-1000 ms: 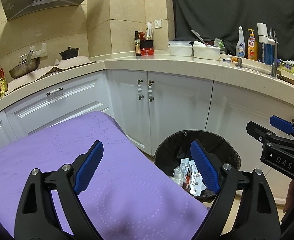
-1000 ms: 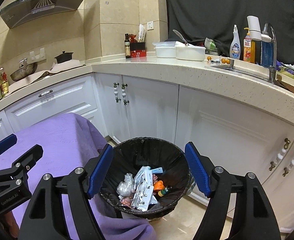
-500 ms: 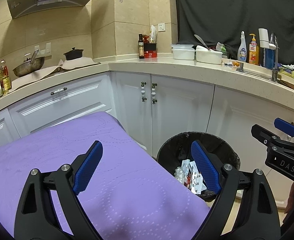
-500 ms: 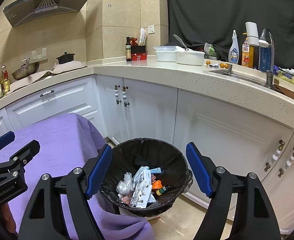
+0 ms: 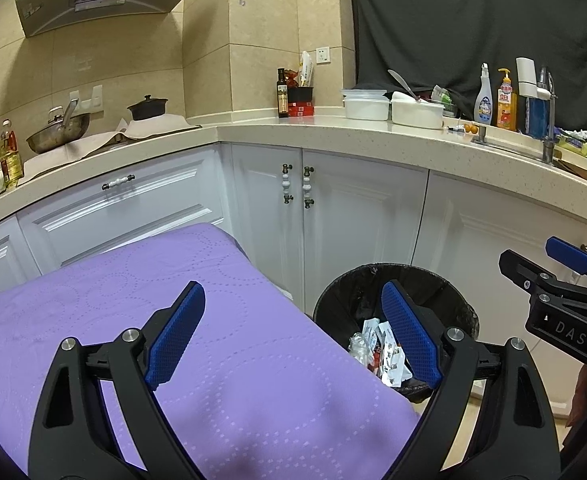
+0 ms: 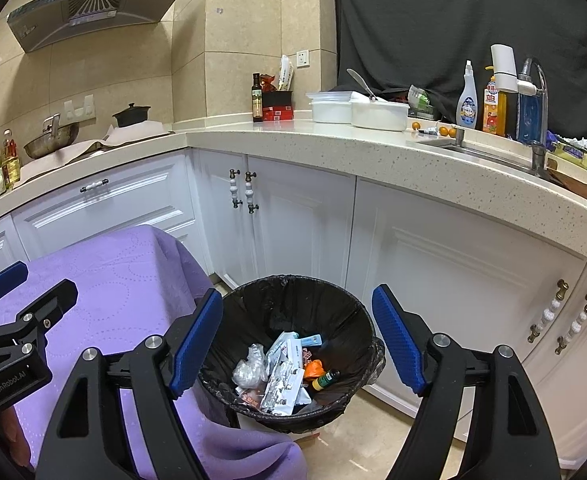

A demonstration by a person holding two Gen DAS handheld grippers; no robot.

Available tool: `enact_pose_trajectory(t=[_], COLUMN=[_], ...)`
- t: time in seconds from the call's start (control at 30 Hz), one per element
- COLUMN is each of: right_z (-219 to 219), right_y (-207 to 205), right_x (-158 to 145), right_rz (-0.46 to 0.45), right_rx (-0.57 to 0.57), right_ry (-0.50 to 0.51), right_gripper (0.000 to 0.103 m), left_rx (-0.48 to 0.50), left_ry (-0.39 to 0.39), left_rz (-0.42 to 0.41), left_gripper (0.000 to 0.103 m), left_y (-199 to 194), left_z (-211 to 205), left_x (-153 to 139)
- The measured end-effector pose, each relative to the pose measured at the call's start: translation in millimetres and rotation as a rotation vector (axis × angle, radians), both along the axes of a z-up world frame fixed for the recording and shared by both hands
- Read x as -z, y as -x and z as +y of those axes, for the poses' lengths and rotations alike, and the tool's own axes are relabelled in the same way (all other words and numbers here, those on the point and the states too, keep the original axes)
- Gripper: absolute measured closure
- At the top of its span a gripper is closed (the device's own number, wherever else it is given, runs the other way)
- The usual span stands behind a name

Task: Collect trash

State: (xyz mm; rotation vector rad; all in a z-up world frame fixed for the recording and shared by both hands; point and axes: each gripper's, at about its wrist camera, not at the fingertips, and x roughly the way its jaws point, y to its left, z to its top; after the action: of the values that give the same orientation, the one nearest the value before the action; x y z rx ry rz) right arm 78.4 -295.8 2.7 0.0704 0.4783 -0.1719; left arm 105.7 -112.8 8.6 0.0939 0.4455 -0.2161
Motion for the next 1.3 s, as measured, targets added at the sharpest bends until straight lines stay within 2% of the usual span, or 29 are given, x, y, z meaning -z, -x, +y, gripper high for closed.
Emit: enact_pose_trajectory(t=[1.3], right_z=[-1.8], right_y=[-1.3], right_x=[-0.5], right_rz=[0.002], right_rx=[-0.001], right_ry=[0.0], right_gripper=[0.028], left_rx=[-0.001], left_ry=[0.004], left_rz=[0.0], left_gripper=[0.015], left_y=[0.9], left_z=[3.4], left_x=[0.2])
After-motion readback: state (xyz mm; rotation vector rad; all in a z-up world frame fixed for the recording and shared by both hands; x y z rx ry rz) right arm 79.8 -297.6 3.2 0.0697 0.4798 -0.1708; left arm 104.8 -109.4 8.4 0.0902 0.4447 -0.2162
